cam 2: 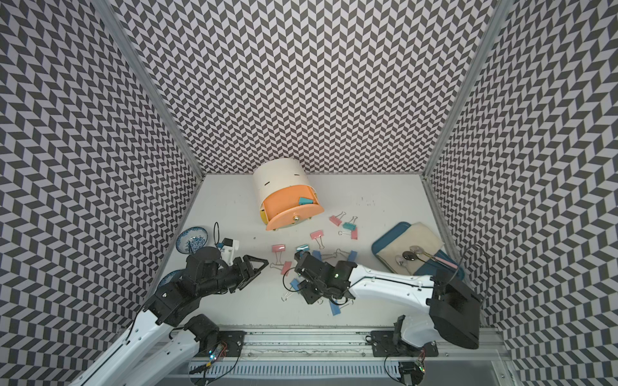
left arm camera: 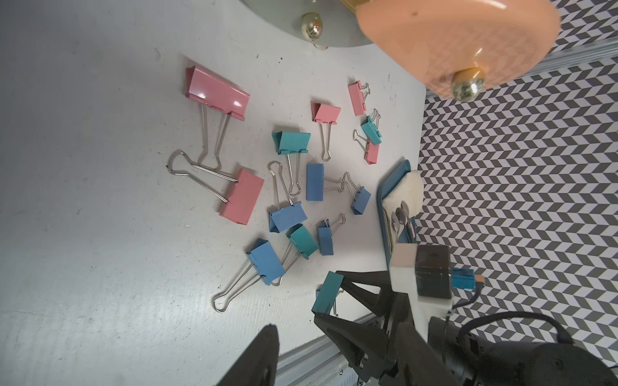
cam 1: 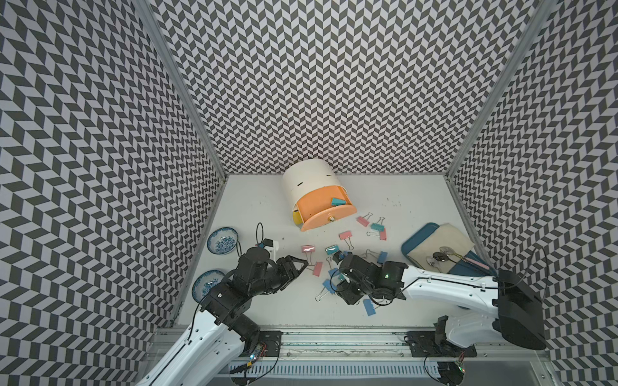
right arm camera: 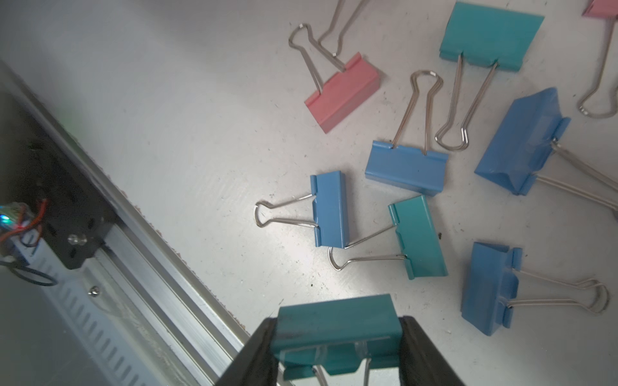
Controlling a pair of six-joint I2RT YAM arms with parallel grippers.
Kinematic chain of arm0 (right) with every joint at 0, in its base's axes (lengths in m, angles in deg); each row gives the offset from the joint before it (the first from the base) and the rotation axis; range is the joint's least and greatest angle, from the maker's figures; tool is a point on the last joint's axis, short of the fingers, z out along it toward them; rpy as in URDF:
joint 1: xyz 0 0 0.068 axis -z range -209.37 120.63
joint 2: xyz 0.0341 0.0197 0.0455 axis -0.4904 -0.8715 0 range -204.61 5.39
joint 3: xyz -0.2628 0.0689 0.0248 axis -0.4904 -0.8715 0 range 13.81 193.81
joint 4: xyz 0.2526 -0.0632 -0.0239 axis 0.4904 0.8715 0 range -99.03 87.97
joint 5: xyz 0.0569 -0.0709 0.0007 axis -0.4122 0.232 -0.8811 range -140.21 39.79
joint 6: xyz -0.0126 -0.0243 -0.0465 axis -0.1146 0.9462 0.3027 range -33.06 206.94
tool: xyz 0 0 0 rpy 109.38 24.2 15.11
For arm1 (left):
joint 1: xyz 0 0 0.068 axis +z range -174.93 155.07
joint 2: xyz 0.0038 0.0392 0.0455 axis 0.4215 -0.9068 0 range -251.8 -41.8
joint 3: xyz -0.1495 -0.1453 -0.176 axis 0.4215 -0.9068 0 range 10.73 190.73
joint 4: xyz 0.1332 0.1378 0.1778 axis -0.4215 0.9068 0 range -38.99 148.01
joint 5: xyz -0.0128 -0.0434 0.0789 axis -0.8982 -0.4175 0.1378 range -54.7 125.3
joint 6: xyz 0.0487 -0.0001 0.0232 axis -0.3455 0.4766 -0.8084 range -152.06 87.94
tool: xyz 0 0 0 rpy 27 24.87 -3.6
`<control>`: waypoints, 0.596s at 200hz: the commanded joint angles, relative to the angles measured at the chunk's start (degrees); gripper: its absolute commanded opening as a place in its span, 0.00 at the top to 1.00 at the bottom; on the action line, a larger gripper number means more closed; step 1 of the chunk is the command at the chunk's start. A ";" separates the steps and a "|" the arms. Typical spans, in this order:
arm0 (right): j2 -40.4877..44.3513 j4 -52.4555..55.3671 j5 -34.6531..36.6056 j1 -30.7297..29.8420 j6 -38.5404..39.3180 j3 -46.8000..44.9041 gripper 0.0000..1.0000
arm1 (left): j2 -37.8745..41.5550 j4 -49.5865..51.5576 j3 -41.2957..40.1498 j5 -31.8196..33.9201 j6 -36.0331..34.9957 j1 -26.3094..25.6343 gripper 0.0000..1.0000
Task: Put the binder clips in the drawer according to color
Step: Pick up the binder clip at the center of the board.
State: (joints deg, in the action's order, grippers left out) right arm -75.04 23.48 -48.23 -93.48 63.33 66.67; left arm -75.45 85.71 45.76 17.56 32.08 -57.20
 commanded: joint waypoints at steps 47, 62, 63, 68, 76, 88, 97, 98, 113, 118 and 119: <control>7.51 3.43 -0.75 6.36 -0.98 10.00 0.54 | -4.33 -2.71 7.51 -0.21 -2.78 -0.16 0.40; 8.76 3.40 -0.93 7.89 -0.66 11.86 0.54 | -5.48 -2.79 9.35 -0.19 -3.43 -0.16 0.40; 8.82 3.38 -0.92 8.06 -0.65 11.98 0.54 | -5.52 -2.79 9.48 -0.19 -3.42 -0.16 0.40; 9.20 3.34 -1.10 8.58 -0.48 12.57 0.54 | -5.91 -2.88 10.17 -0.19 -3.53 -0.16 0.40; 9.63 3.41 -1.46 9.73 -0.04 13.72 0.54 | -6.61 -3.03 11.19 -0.26 -3.83 -0.12 0.40; 9.80 3.74 -2.71 11.67 0.53 15.61 0.54 | -7.95 -3.60 12.92 -0.83 -4.42 0.00 0.39; 9.65 4.00 -3.89 13.23 0.91 16.99 0.54 | -9.23 -4.27 14.08 -1.94 -4.95 0.23 0.39; 9.66 4.03 -3.99 13.41 0.97 17.18 0.54 | -9.37 -4.36 14.22 -2.08 -5.06 0.25 0.39; 8.63 4.38 -5.82 15.67 1.60 20.14 0.55 | -11.75 -5.77 16.33 -3.96 -5.88 0.67 0.39; 8.17 4.48 -6.28 16.33 1.80 21.19 0.56 | -12.50 -6.22 17.03 -4.48 -6.16 0.84 0.39; 8.08 4.48 -6.37 16.45 1.81 21.43 0.56 | -12.67 -6.31 17.19 -4.58 -6.23 0.87 0.39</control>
State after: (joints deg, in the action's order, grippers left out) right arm -66.47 28.31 -51.33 -79.87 63.65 83.76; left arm -85.46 83.24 59.13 16.16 28.62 -57.05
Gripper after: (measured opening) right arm 0.546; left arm 0.607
